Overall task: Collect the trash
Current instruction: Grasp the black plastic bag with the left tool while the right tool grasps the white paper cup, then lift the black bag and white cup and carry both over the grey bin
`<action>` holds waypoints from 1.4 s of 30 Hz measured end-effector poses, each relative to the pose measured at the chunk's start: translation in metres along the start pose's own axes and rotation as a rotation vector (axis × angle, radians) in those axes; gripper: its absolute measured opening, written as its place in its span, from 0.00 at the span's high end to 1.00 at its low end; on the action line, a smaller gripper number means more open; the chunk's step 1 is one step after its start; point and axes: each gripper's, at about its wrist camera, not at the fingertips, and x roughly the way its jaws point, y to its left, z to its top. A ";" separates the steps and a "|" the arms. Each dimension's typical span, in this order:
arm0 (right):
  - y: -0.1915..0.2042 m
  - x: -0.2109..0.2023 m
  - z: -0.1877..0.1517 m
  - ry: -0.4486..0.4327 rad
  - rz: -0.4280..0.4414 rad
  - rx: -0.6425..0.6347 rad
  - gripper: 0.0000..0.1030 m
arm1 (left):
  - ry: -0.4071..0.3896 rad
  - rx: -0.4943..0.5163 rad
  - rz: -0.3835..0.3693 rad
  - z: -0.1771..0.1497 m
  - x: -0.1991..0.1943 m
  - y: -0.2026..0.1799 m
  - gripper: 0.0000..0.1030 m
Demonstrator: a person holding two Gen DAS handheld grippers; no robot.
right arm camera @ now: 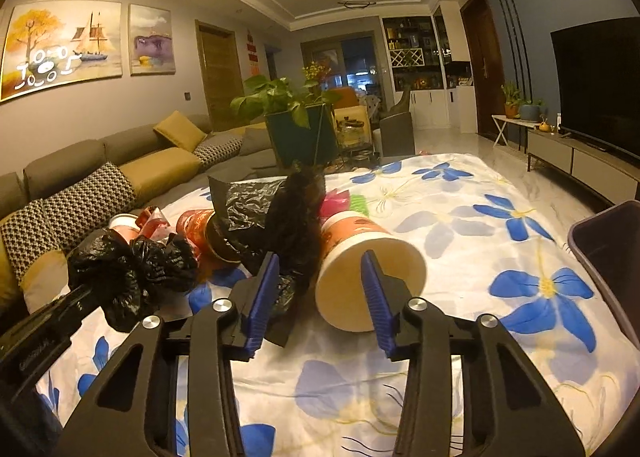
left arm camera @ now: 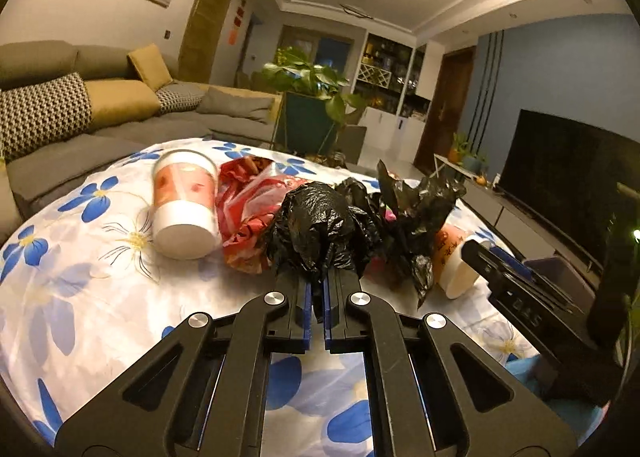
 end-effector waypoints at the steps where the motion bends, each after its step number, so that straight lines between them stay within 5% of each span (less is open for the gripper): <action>1: 0.000 0.001 0.000 0.005 -0.001 -0.001 0.60 | 0.005 0.007 -0.004 -0.001 0.000 -0.002 0.97; 17: 0.001 0.019 0.000 0.086 -0.004 0.007 0.96 | 0.013 0.004 -0.016 -0.001 0.003 -0.002 0.97; 42: -0.055 -0.093 0.003 -0.119 -0.169 -0.009 0.96 | -0.058 0.046 -0.081 0.009 -0.037 -0.043 0.97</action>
